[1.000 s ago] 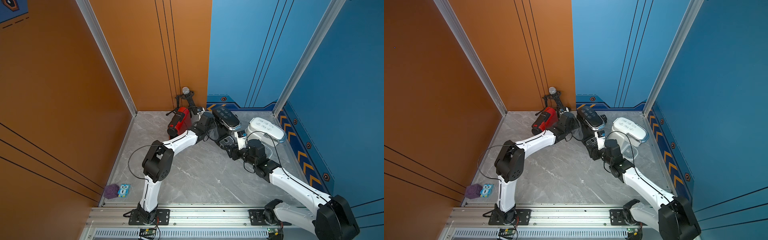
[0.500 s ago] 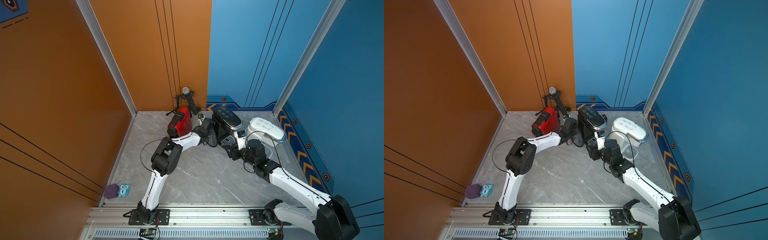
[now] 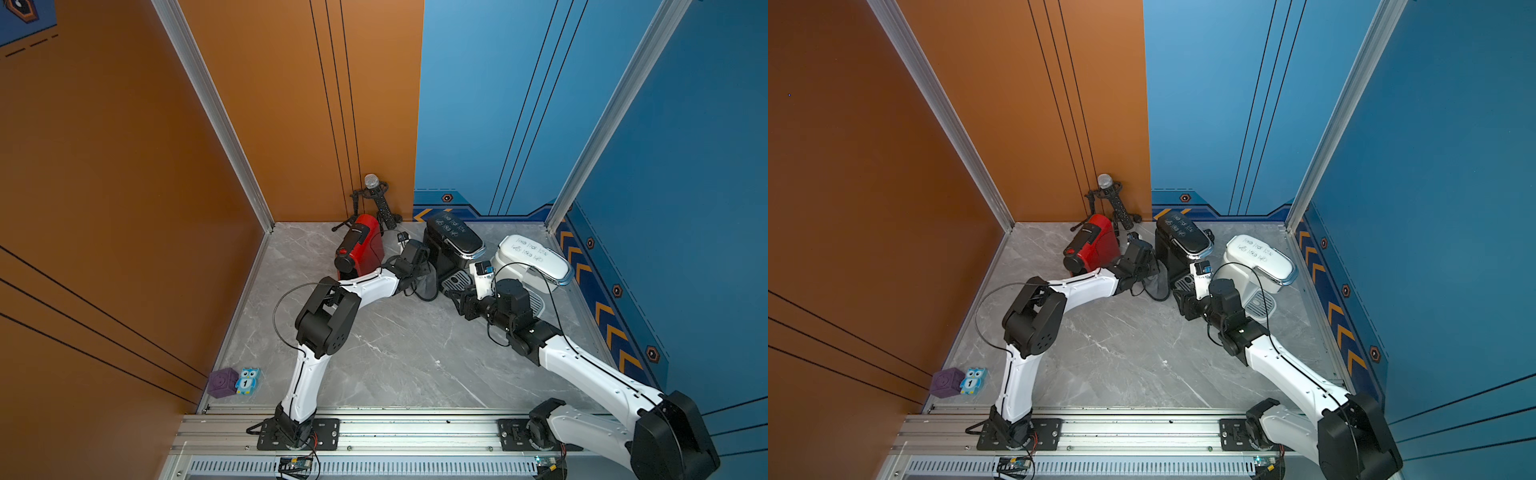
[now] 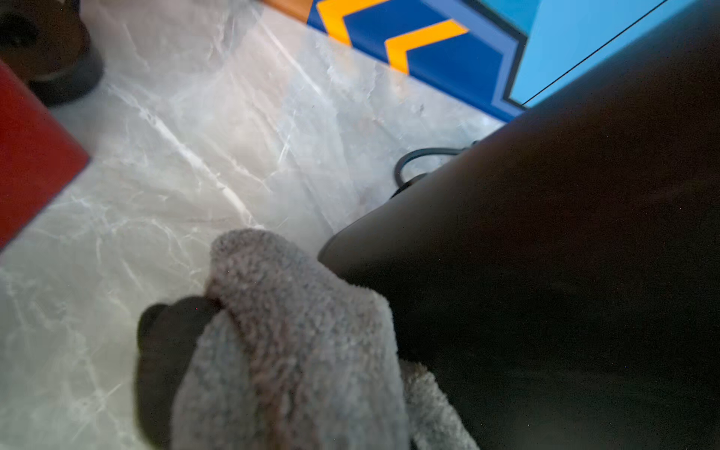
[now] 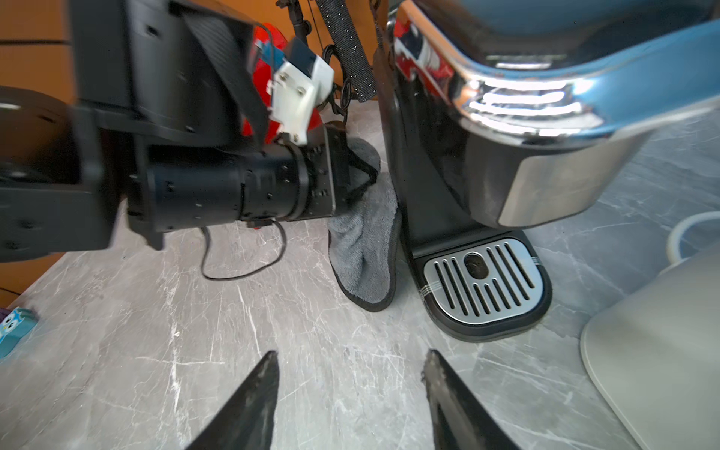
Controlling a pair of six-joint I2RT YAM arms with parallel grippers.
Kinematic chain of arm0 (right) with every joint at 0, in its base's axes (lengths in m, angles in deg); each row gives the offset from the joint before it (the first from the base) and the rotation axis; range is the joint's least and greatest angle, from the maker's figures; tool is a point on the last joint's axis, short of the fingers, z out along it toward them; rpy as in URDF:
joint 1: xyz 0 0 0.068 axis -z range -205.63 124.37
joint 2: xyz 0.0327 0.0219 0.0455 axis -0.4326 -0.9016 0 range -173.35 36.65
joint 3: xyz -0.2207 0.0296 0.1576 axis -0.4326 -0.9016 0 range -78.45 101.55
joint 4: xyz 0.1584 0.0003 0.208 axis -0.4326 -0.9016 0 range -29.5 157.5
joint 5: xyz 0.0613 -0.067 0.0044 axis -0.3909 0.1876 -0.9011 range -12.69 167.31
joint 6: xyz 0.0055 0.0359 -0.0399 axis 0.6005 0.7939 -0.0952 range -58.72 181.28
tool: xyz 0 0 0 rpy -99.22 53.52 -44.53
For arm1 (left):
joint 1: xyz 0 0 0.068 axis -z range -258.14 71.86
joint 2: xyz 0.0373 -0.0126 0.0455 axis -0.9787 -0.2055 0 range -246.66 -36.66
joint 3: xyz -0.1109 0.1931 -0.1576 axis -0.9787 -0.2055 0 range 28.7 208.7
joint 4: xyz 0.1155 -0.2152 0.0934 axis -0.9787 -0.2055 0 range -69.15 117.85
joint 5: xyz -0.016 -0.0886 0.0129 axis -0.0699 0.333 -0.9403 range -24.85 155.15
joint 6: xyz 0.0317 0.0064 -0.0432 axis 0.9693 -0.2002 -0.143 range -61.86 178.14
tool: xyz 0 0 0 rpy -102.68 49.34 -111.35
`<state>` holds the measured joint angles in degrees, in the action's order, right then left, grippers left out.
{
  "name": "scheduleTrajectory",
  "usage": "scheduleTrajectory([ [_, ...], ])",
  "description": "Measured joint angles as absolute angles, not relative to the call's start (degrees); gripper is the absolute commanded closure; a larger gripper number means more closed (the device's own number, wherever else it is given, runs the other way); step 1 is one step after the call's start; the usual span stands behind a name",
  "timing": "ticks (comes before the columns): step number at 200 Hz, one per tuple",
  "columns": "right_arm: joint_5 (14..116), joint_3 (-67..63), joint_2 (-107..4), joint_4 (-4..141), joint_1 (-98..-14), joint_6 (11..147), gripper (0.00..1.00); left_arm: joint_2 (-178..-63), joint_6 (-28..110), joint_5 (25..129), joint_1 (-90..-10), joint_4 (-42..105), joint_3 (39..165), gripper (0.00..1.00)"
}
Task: Wipe the surface of a coffee machine
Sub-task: Wipe the dirt from the surface of the coffee machine.
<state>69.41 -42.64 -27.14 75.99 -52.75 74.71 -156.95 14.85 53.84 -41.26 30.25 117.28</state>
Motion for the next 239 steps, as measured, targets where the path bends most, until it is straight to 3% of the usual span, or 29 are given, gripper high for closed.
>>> scheduleTrajectory([
  [39, 73.0, -42.6, -24.8, 75.5, -52.3, 75.1, 0.4, -148.3, 15.3, 52.5, -38.4, 31.5, 117.3, 1.0],
  [72, 74.6, -42.6, -23.2, 75.0, -50.9, 75.9, 0.4, -147.6, 14.1, 51.6, -35.5, 34.4, 115.9, 1.0],
  [166, 76.1, -43.4, -19.3, 72.5, -50.2, 76.8, 0.4, -162.9, 8.0, 50.4, -34.9, 37.8, 114.7, 1.0],
  [239, 76.1, -43.6, -18.2, 70.9, -49.9, 76.8, 0.4, -165.2, 7.9, 52.8, -39.5, 38.6, 115.4, 1.0],
])
